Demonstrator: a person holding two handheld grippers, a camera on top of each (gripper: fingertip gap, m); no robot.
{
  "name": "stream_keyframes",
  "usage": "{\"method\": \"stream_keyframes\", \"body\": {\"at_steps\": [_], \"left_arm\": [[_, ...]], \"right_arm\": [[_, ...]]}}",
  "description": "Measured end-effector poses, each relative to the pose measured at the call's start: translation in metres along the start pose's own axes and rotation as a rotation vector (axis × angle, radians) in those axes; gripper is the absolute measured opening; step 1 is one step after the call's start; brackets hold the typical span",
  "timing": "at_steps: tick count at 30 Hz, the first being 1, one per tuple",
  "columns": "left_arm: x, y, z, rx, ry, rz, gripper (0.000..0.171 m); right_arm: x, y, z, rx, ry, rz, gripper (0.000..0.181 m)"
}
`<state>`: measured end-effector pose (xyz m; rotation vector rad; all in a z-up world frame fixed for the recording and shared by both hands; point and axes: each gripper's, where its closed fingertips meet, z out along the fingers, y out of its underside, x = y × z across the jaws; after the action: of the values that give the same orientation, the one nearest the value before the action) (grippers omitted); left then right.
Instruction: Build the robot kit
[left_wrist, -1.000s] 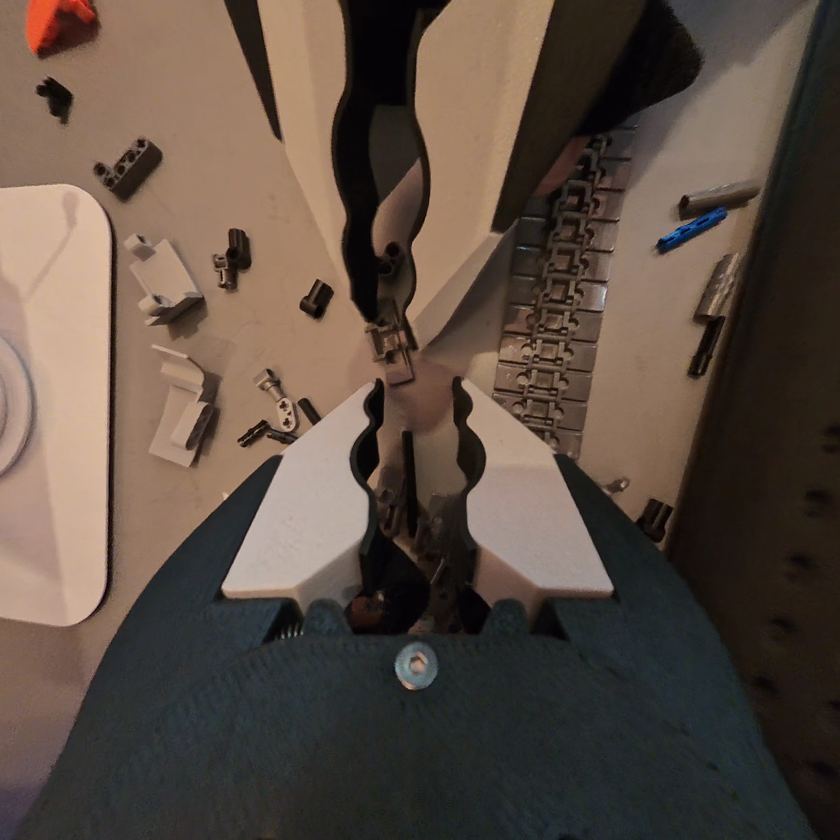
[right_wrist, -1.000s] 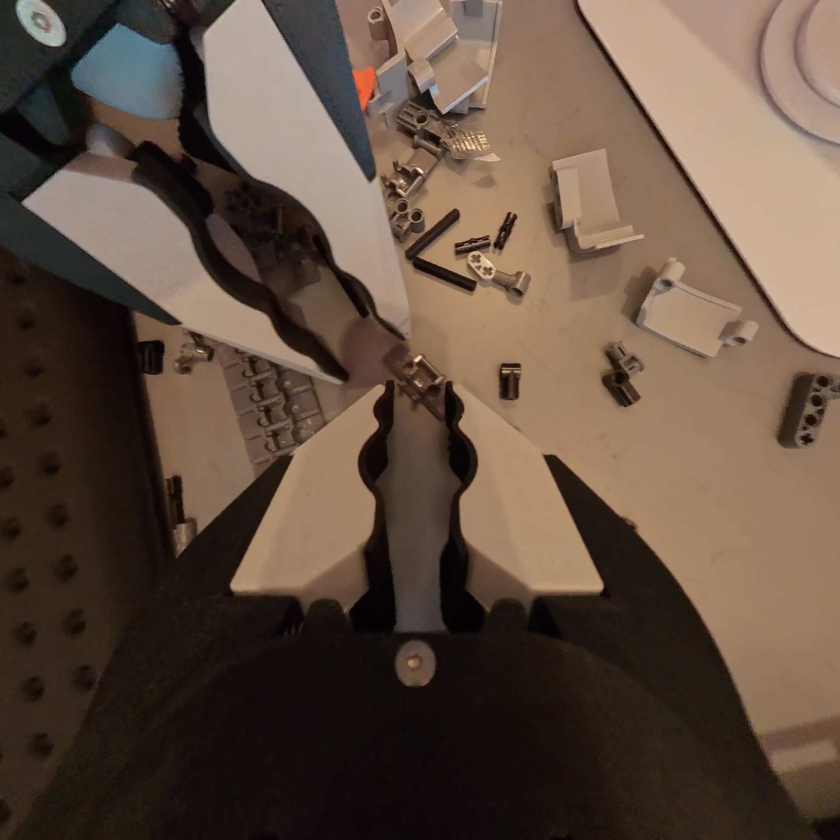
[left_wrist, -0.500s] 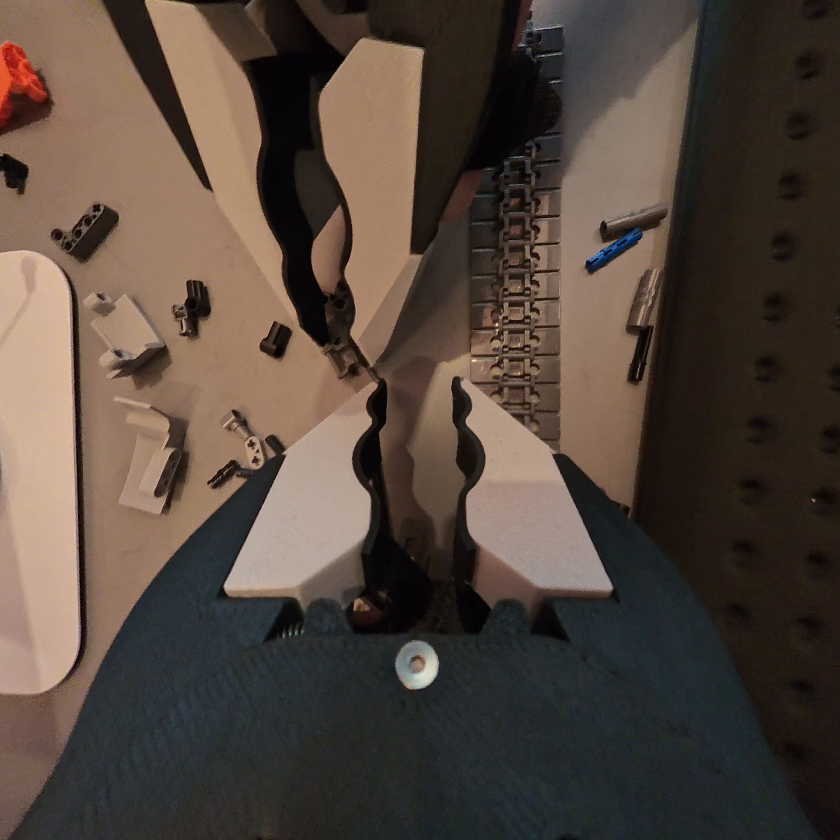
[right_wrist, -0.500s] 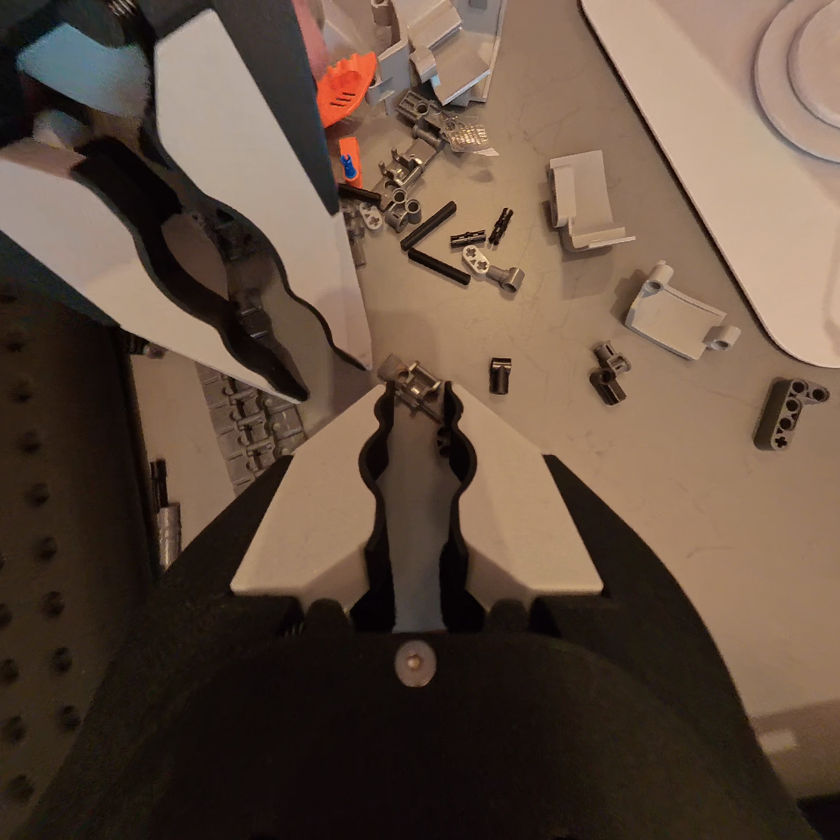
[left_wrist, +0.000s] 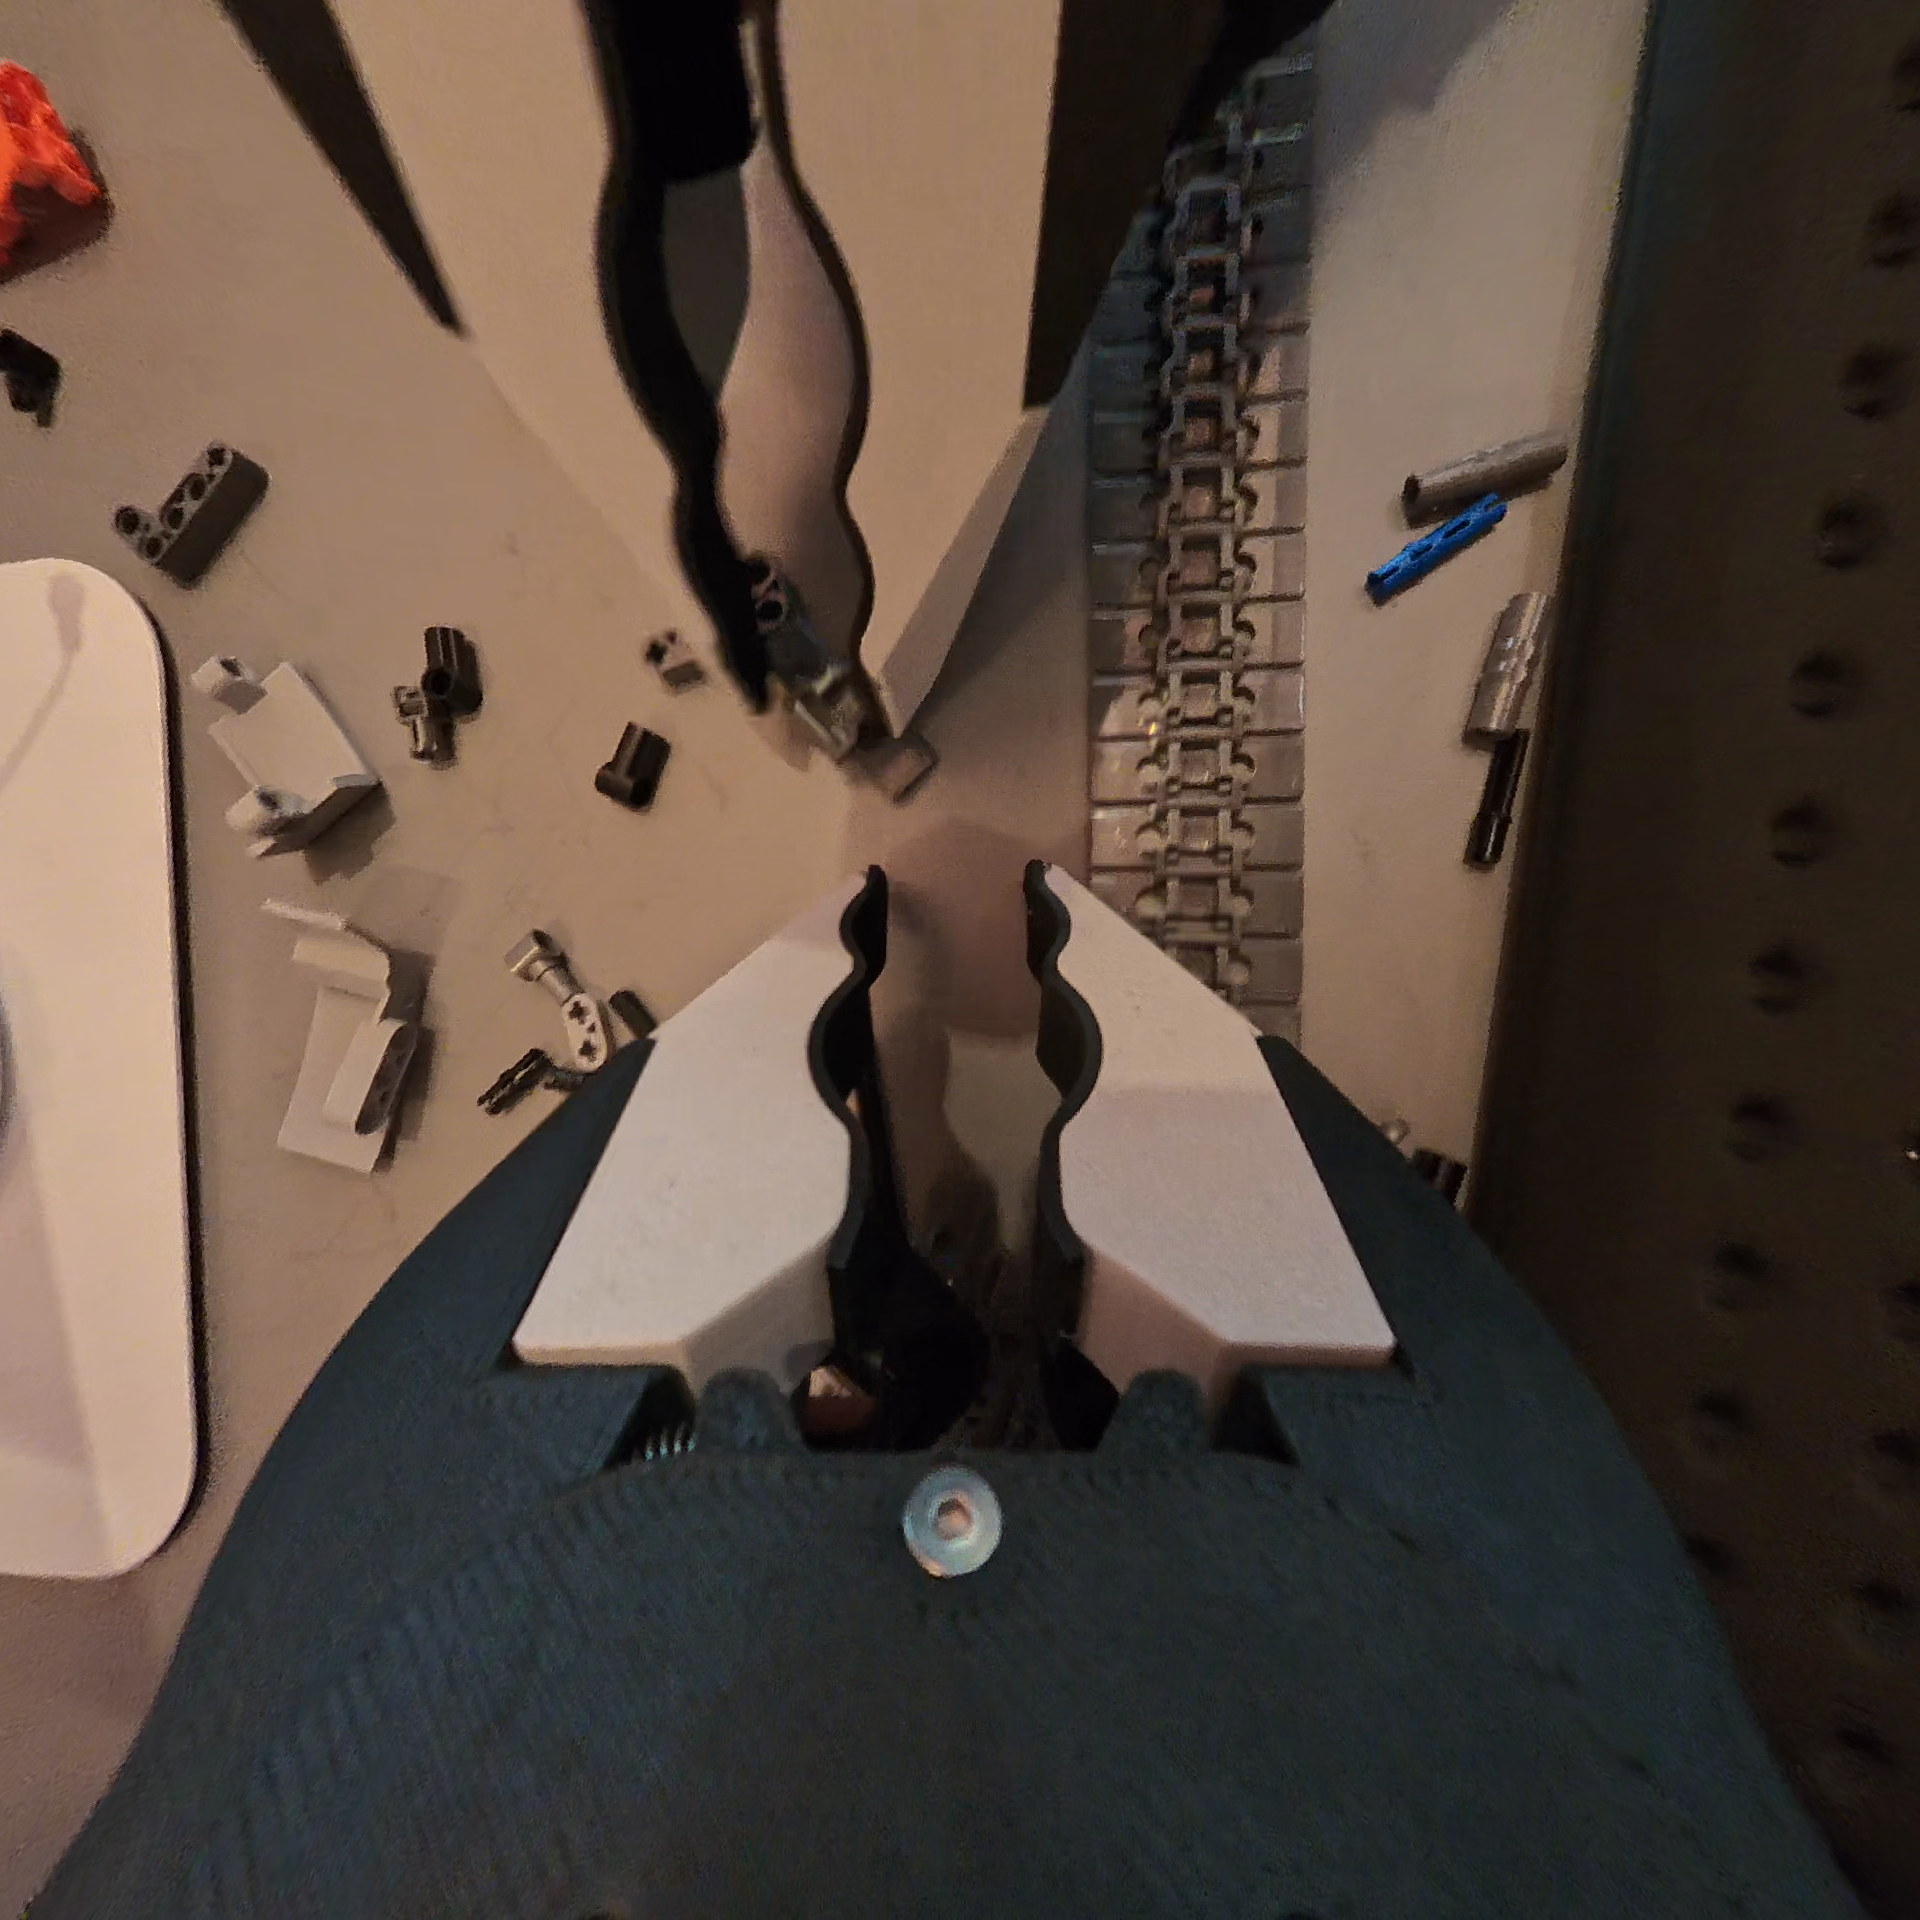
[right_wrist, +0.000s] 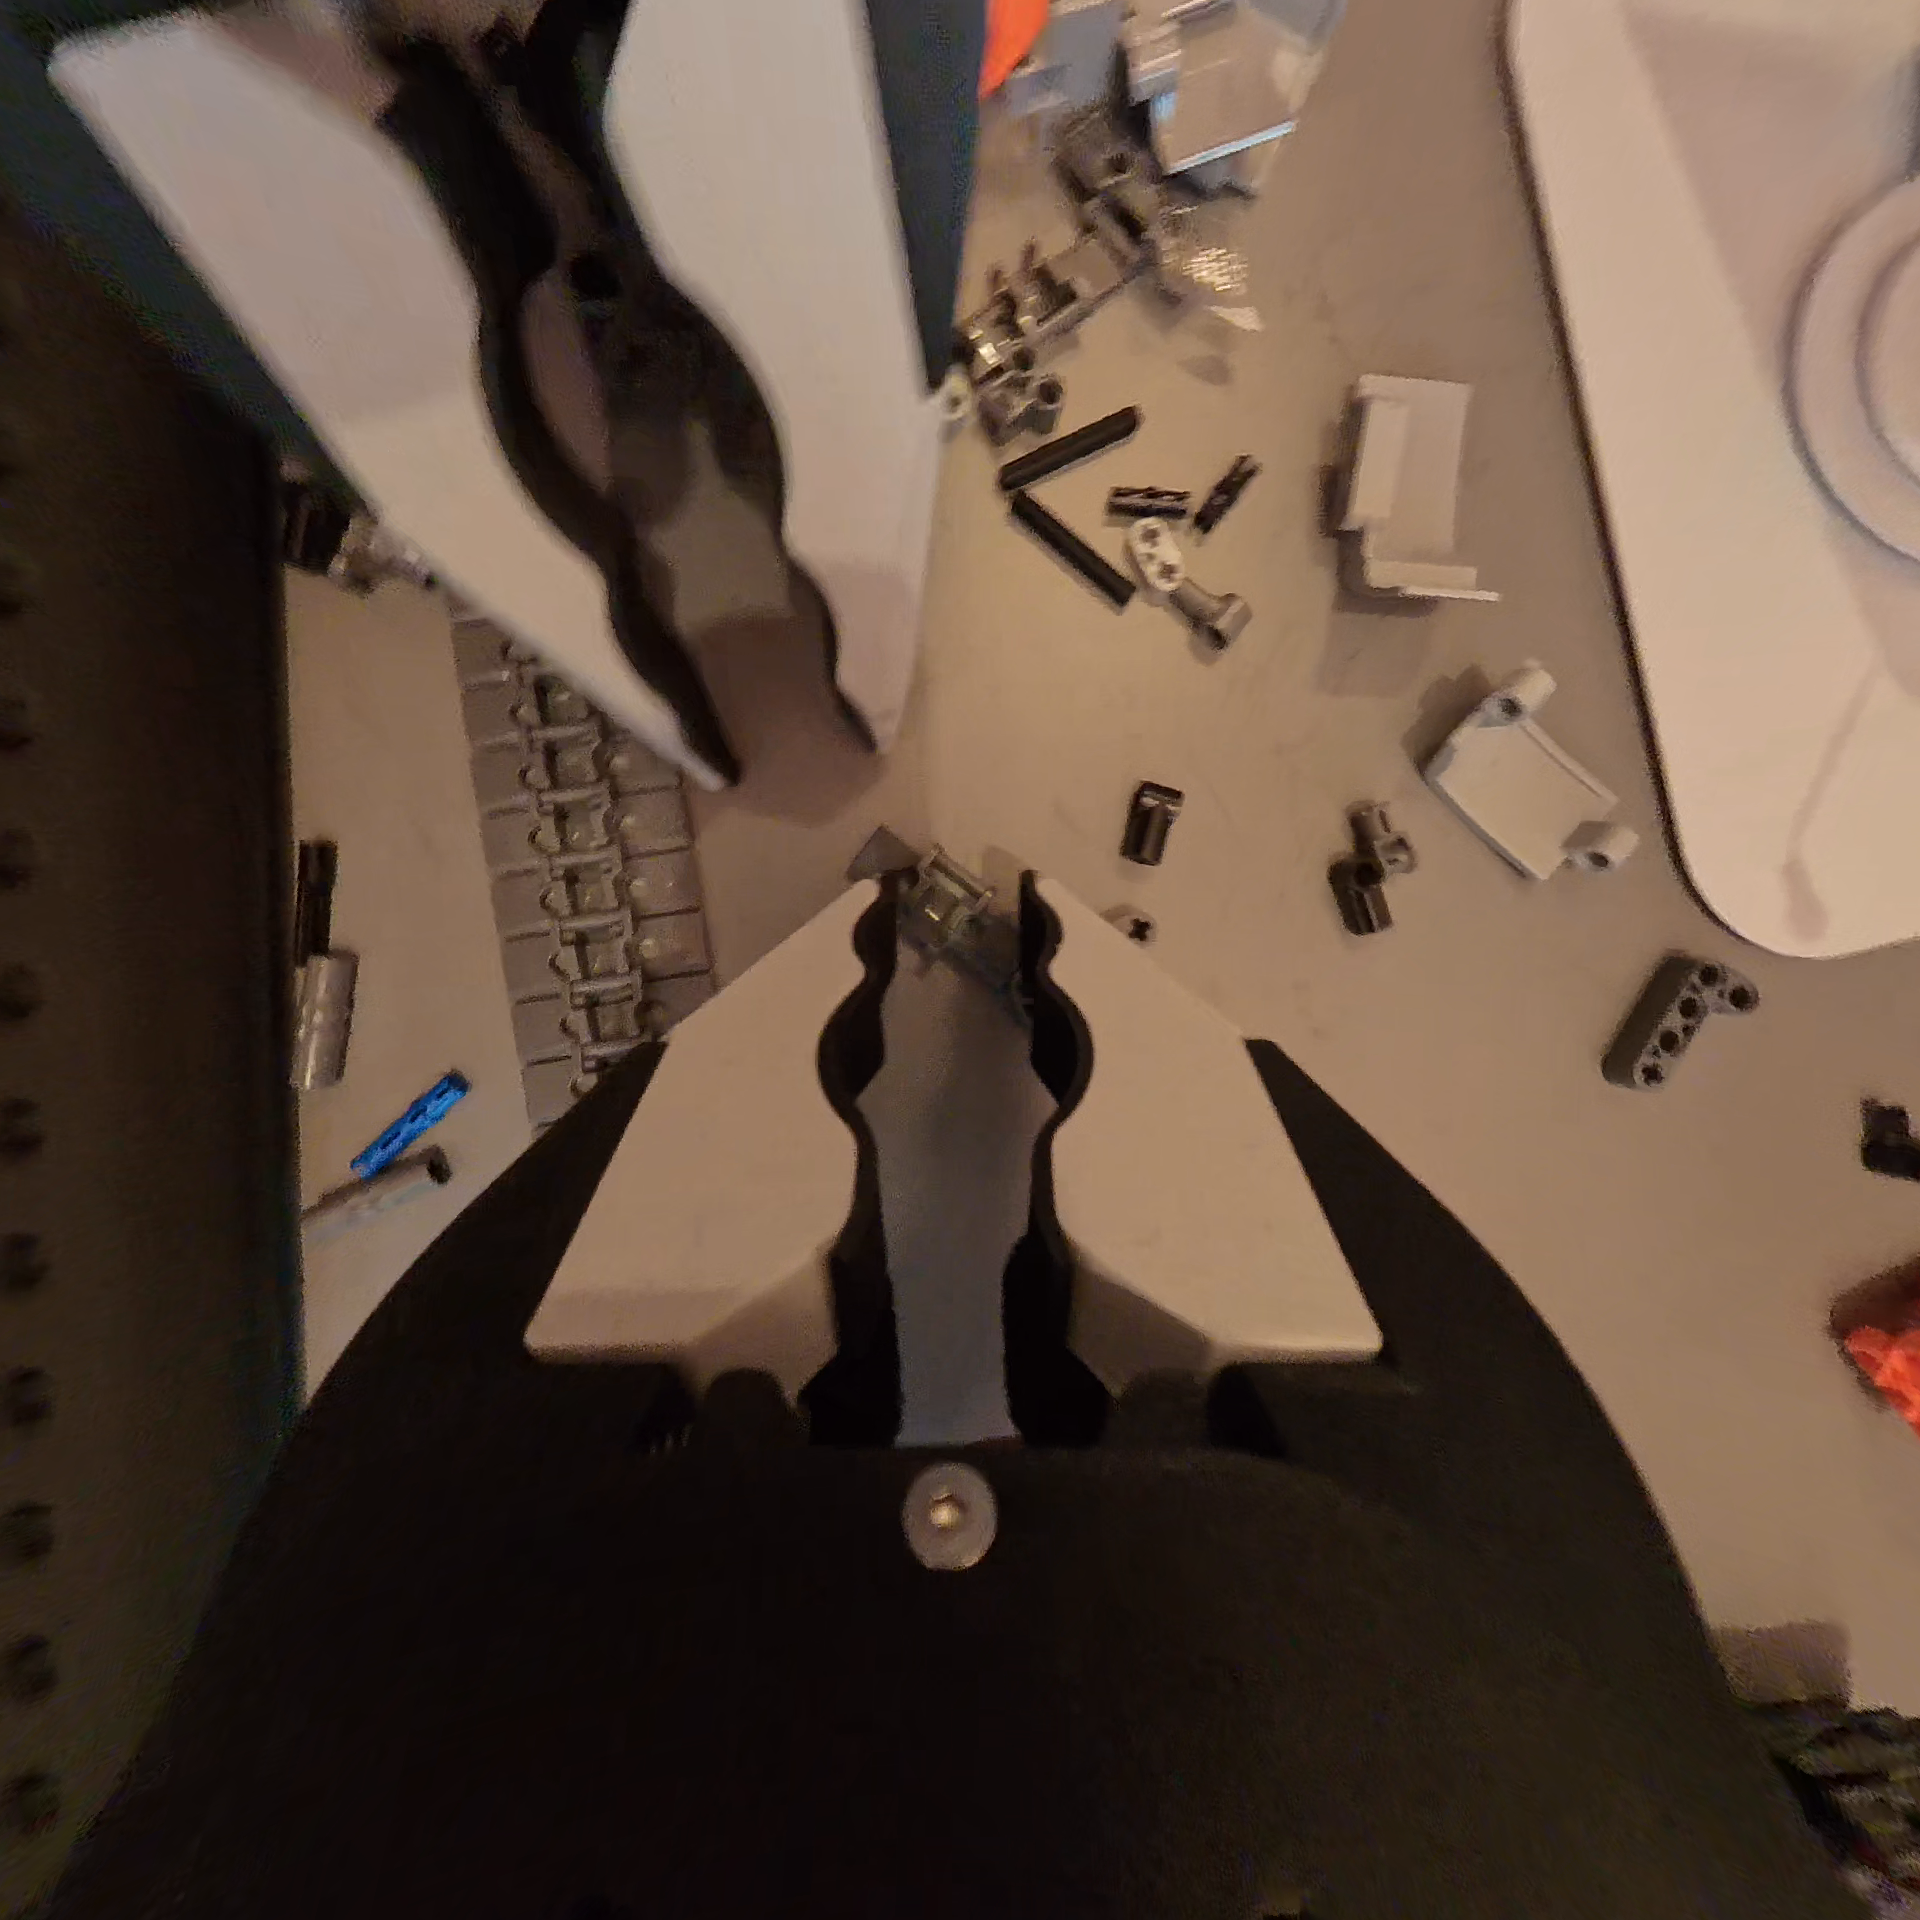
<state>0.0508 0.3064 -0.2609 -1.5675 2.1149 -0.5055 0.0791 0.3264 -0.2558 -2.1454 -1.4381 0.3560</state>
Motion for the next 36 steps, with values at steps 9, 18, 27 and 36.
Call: {"method": "stream_keyframes", "body": {"at_steps": [9,18,27,36], "left_arm": [[0.002,-0.018,0.013,0.038,0.021,-0.022,0.024],[0.009,-0.024,0.015,0.053,0.048,-0.012,0.022],[0.009,-0.037,0.005,0.121,0.022,0.018,0.028],[0.048,-0.074,0.018,0.148,0.064,0.179,0.029]], "right_arm": [[-0.002,0.005,-0.005,0.004,0.034,0.199,0.023],[-0.001,0.011,-0.004,0.024,0.066,0.198,0.008],[0.002,0.012,-0.036,0.084,0.062,0.107,0.008],[-0.044,0.088,-0.093,-0.081,-0.038,-0.183,0.008]]}}
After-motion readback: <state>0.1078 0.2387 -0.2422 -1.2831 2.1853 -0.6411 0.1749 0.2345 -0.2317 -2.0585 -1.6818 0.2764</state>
